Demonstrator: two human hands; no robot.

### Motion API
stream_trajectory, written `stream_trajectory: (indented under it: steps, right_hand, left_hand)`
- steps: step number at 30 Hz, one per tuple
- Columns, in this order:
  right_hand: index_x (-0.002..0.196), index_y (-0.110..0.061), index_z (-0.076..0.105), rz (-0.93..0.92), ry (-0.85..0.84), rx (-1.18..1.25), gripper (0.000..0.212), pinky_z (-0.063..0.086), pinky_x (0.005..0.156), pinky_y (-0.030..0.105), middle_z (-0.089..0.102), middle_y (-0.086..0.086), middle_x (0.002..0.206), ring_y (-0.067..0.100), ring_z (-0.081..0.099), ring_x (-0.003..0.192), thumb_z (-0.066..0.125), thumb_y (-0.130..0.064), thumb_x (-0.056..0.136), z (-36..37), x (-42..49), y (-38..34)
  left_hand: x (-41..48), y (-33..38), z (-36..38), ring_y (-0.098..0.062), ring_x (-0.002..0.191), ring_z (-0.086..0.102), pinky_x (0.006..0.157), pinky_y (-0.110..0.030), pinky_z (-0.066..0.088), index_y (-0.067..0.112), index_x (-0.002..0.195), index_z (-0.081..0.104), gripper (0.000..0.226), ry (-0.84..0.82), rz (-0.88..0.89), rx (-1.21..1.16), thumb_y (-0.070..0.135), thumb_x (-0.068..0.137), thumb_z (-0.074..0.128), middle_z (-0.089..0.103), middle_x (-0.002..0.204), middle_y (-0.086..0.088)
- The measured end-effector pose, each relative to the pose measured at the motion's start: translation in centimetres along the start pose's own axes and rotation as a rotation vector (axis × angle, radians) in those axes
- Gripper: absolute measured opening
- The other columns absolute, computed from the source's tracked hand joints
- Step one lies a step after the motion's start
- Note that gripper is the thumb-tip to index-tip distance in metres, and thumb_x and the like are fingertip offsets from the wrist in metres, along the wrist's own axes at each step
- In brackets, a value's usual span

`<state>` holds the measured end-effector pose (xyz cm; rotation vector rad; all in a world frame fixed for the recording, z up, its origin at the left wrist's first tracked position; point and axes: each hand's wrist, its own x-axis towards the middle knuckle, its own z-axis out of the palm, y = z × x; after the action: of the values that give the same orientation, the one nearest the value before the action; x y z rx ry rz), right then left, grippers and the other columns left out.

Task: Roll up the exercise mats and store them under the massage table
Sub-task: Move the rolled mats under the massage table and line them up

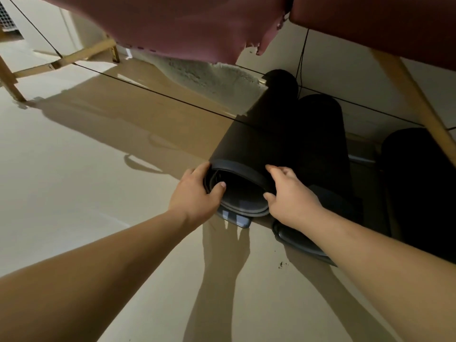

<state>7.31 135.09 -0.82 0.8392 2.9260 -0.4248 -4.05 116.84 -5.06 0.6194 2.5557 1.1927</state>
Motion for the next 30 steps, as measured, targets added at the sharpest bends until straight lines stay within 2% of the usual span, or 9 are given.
stream_trajectory:
  steps: [4,7,10,13,16,19,23,27,30]
  right_hand:
    - [0.162,-0.03,0.025,-0.034,0.001,0.02,0.067,0.055,0.098,0.043,0.032,0.003,0.163,0.027,0.052,0.136,0.06,-0.029,0.105,0.0,-0.6,-0.5]
    - [0.161,-0.03,0.024,0.001,0.003,-0.114,0.074,0.052,0.102,0.048,0.035,0.005,0.161,0.03,0.044,0.142,0.065,-0.04,0.1,-0.3,-1.2,-0.6]
    - [0.161,-0.043,0.017,0.138,-0.141,-0.38,0.091,0.034,0.114,0.068,0.014,0.01,0.17,0.044,0.014,0.156,0.072,-0.058,0.09,-0.8,-1.9,0.2]
    - [0.16,-0.05,0.021,0.224,-0.239,-0.372,0.071,0.027,0.115,0.077,-0.004,0.008,0.173,0.047,-0.005,0.157,0.06,-0.054,0.101,-1.1,-2.5,1.9]
    - [0.159,-0.052,0.028,0.193,-0.213,-0.317,0.058,0.035,0.114,0.072,-0.001,0.004,0.174,0.045,-0.003,0.158,0.052,-0.046,0.107,-1.1,-2.7,3.7]
    - [0.157,-0.056,0.028,0.192,-0.184,-0.302,0.055,0.039,0.113,0.067,0.002,0.001,0.175,0.042,0.001,0.158,0.051,-0.047,0.107,-0.6,-2.4,4.6]
    - [0.156,-0.059,0.028,0.251,-0.161,-0.251,0.054,0.035,0.115,0.068,0.002,-0.002,0.175,0.038,0.0,0.159,0.049,-0.048,0.107,-0.9,-1.3,4.9]
    - [0.157,-0.05,0.033,0.255,-0.087,-0.247,0.058,0.023,0.12,0.069,0.009,0.002,0.174,0.036,0.002,0.16,0.056,-0.048,0.104,-1.7,-0.8,4.6]
    - [0.157,-0.041,0.035,0.142,-0.017,-0.248,0.063,0.02,0.123,0.065,0.019,0.003,0.172,0.031,0.009,0.16,0.061,-0.049,0.1,-1.2,-1.0,3.8]
  left_hand:
    - [-0.4,-0.5,-0.9,-0.027,0.128,0.056,0.101,-0.034,0.046,0.036,0.157,0.041,0.063,-0.005,-0.022,-0.069,0.028,0.1,0.066,0.059,0.14,-0.002]
    - [-0.3,-0.6,-1.2,-0.024,0.127,0.058,0.098,-0.03,0.044,0.032,0.156,0.044,0.057,-0.011,-0.03,-0.092,0.032,0.103,0.064,0.061,0.135,0.005]
    - [0.5,-0.2,-1.6,-0.026,0.129,0.056,0.1,-0.031,0.047,0.035,0.154,0.043,0.065,-0.003,-0.004,-0.015,0.044,0.097,0.071,0.054,0.143,0.0]
    - [2.1,0.9,-1.2,-0.032,0.134,0.048,0.108,-0.045,0.05,0.05,0.159,0.027,0.079,-0.089,0.149,0.29,0.043,0.094,0.072,0.039,0.152,-0.004]
    - [3.7,2.3,0.0,-0.039,0.115,0.052,0.092,-0.048,0.054,0.053,0.16,0.017,0.069,-0.056,0.217,0.593,0.039,0.105,0.056,0.042,0.137,-0.014]
    - [4.0,2.4,0.7,-0.037,0.099,0.053,0.079,-0.047,0.055,0.051,0.16,0.019,0.059,0.016,0.267,0.689,0.031,0.11,0.045,0.042,0.119,-0.014]
    - [3.7,3.1,1.2,-0.032,0.093,0.045,0.067,-0.041,0.044,0.047,0.161,0.013,0.064,0.038,0.382,0.872,0.026,0.11,0.046,0.038,0.119,-0.014]
    - [3.0,4.1,2.2,-0.033,0.098,0.044,0.07,-0.039,0.035,0.044,0.162,0.013,0.067,0.046,0.503,0.938,0.026,0.108,0.047,0.038,0.124,-0.013]
    - [2.8,2.8,2.5,-0.033,0.105,0.046,0.078,-0.04,0.04,0.036,0.161,0.031,0.067,0.11,0.543,0.729,0.029,0.101,0.059,0.046,0.13,-0.012]
